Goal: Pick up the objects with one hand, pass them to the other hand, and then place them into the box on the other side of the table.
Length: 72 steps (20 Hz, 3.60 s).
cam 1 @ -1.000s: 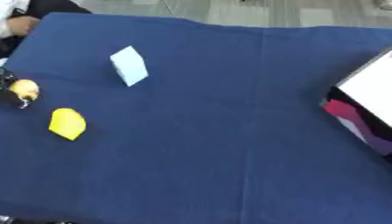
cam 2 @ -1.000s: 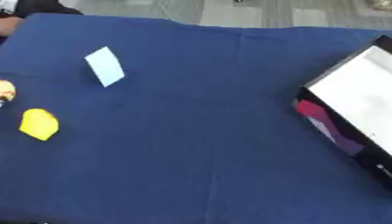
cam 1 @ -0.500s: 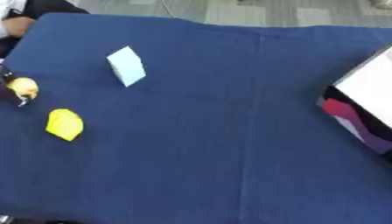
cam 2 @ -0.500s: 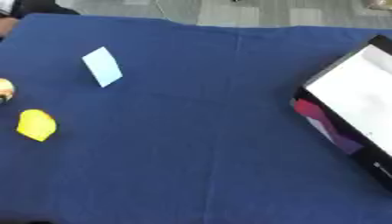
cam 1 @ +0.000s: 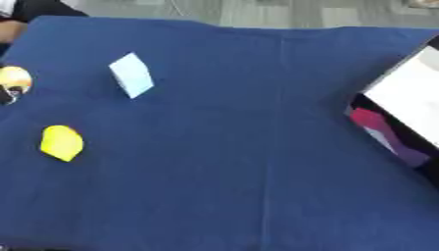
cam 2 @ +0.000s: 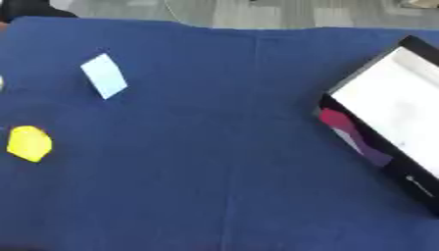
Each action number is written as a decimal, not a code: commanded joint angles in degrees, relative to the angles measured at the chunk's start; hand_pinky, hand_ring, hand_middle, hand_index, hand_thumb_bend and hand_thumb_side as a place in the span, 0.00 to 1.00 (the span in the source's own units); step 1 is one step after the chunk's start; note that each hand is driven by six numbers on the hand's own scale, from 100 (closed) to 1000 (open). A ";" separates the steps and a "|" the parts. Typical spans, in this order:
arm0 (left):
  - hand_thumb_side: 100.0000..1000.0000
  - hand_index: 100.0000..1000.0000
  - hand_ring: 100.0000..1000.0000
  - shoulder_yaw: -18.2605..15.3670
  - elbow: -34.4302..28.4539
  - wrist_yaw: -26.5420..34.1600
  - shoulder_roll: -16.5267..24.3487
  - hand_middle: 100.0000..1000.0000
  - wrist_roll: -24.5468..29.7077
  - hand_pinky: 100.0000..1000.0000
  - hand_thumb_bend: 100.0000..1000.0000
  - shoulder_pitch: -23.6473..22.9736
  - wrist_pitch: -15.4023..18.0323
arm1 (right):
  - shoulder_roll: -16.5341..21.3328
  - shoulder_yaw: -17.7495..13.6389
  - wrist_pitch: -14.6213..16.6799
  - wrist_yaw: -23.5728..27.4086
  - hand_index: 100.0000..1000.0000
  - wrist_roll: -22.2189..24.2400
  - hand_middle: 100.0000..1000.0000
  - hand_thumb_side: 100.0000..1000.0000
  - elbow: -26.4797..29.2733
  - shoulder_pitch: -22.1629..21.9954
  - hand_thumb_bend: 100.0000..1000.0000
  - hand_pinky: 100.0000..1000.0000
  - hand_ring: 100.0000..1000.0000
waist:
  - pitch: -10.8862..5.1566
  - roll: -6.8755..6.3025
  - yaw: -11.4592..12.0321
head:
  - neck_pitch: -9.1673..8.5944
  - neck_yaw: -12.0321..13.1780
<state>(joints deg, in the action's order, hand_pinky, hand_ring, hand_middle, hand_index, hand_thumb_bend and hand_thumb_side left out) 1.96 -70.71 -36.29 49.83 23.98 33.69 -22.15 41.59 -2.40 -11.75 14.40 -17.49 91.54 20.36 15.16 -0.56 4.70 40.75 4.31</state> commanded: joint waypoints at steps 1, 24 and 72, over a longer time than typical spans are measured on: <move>0.00 0.53 0.75 -0.85 -5.41 2.43 2.95 0.66 -0.78 0.79 0.02 0.00 -0.04 | 1.98 -0.81 0.22 0.13 0.90 -0.02 0.85 0.43 1.42 0.91 0.00 0.89 0.80 | -1.00 0.36 -0.01 | 0.22 -0.91; 0.04 0.53 0.71 6.55 -23.15 11.04 -6.10 0.63 -3.33 0.76 0.00 0.43 2.31 | 0.92 7.62 -2.28 -1.84 0.91 10.46 0.86 0.34 10.01 15.44 0.00 0.89 0.80 | -3.75 0.33 -0.42 | -1.01 -5.46; 0.17 0.53 0.68 14.09 -22.48 10.98 -24.90 0.59 -19.97 0.74 0.00 1.03 17.96 | -16.57 26.60 -2.48 -18.54 0.87 37.83 0.83 0.19 5.17 33.59 0.04 0.89 0.79 | -4.49 0.56 -0.15 | 0.76 -11.50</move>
<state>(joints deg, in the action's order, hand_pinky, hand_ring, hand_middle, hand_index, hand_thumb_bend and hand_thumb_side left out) 16.17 -92.62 -25.42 24.58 4.26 33.47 -4.49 24.85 24.39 -14.23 -4.28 19.84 95.74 52.52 12.83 -0.56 4.59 41.25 -7.21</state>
